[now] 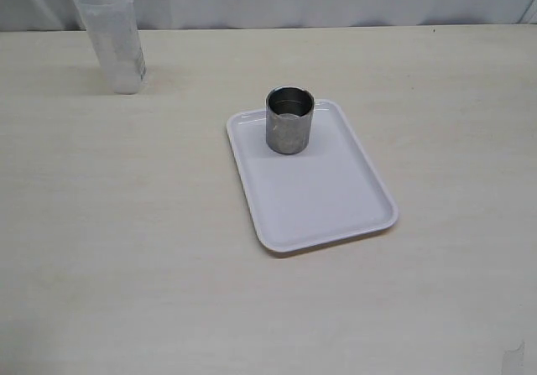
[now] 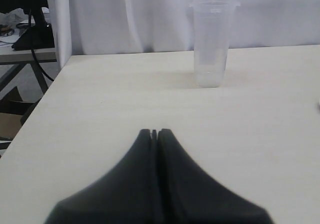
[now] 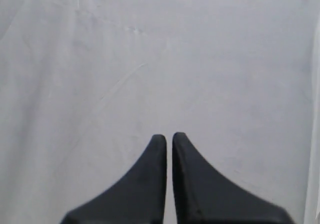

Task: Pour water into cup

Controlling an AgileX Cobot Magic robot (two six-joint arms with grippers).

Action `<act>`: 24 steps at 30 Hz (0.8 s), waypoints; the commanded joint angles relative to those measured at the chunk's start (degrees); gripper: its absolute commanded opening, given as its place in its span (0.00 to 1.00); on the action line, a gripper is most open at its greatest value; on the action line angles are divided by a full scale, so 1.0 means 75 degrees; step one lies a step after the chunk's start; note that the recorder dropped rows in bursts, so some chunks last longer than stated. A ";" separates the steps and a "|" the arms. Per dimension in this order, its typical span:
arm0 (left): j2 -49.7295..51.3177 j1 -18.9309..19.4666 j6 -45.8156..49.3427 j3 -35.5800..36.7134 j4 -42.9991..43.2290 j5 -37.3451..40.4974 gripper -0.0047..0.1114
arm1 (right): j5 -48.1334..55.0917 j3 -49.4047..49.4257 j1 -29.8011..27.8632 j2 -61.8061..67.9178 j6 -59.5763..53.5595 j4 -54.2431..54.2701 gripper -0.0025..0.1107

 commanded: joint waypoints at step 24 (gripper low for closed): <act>-0.0015 -0.0047 -0.0039 0.0022 -0.0037 -0.0020 0.04 | 0.1818 0.0463 -0.0115 -0.2332 -0.0056 -0.0046 0.06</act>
